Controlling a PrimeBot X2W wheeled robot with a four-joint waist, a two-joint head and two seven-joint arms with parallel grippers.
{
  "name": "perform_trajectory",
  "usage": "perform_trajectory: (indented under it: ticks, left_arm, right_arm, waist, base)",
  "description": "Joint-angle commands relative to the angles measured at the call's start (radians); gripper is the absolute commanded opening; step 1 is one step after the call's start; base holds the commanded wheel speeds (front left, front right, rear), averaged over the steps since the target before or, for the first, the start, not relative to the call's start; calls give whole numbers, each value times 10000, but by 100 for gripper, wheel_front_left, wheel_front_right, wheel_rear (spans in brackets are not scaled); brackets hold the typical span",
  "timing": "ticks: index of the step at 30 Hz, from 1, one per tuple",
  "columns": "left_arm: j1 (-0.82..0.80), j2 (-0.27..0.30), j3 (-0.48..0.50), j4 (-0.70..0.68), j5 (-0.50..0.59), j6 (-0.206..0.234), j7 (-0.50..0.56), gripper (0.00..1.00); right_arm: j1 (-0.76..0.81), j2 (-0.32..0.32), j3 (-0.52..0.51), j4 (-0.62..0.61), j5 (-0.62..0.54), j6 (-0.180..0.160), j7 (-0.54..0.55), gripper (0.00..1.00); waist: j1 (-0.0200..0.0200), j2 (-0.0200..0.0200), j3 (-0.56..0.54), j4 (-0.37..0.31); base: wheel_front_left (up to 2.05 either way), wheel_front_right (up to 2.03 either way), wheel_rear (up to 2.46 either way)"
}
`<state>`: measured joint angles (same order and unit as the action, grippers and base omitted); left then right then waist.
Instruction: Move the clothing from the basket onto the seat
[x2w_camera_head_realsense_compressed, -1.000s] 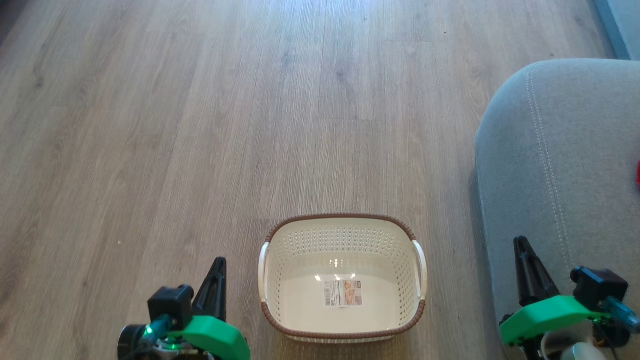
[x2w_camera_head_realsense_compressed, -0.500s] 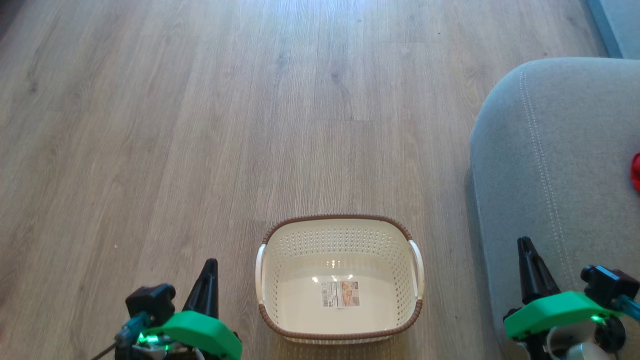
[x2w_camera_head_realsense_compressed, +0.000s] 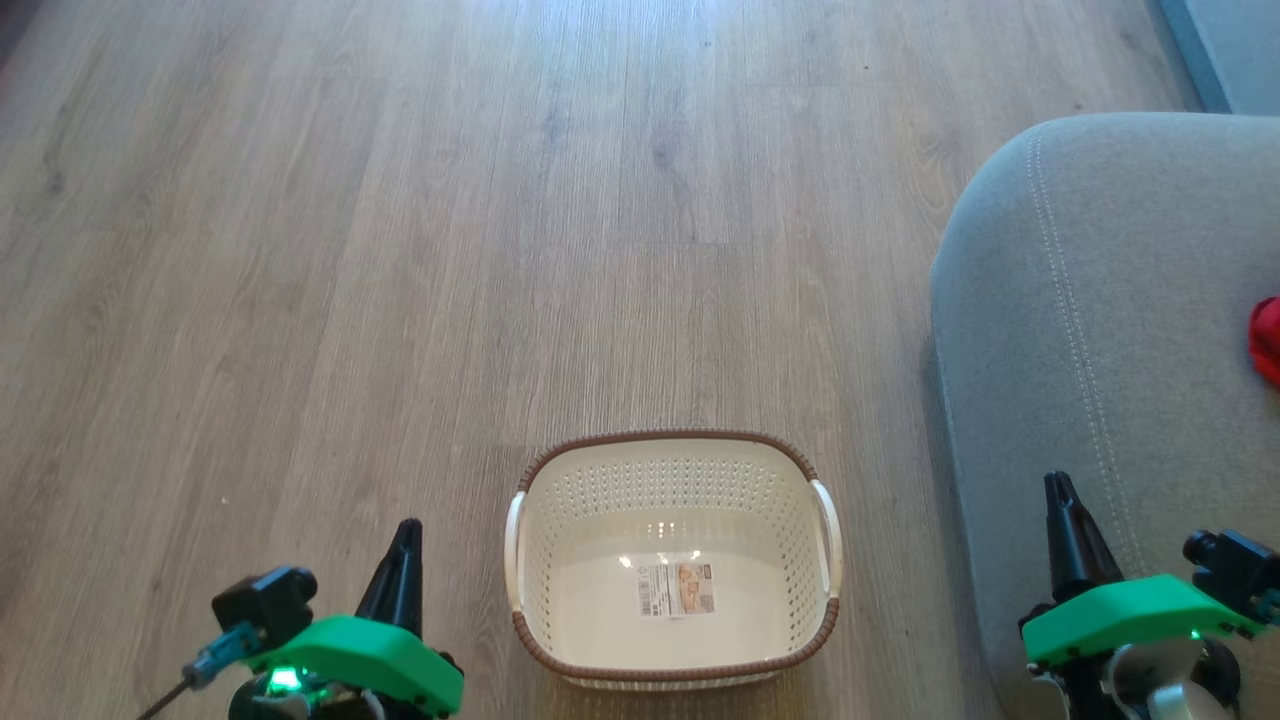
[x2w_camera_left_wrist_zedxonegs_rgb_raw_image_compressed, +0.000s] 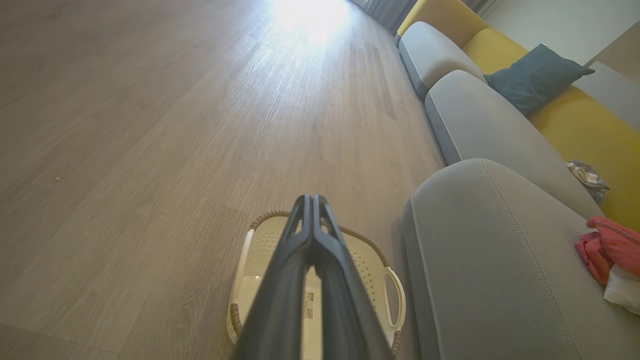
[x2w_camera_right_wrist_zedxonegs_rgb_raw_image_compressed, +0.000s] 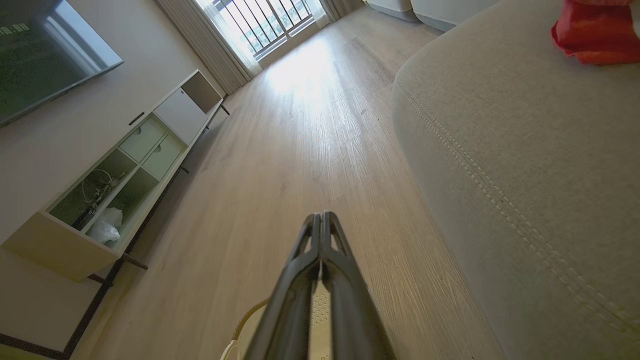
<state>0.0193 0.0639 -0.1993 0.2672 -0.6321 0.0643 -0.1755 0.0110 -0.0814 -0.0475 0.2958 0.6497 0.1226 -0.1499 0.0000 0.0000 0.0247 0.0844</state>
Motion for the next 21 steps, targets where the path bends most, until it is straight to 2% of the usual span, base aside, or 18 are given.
perform_trajectory:
  ticks: [1, 21]
  left_arm:
    - [-563, 102, 203, -315, -302, -89, 47, 0]
    - [-709, 154, 722, -310, -2584, -514, 575, 0]
  right_arm:
    - [-485, -13, -20, -352, 297, 24, 64, 0]
    - [-646, 61, -169, -388, 2414, 37, 651, 0]
  waist:
    - [0, 0, -4, -14]
    - [0, 0, -52, -203]
  base:
    - [0, 0, 0]
    - [0, 0, 0]
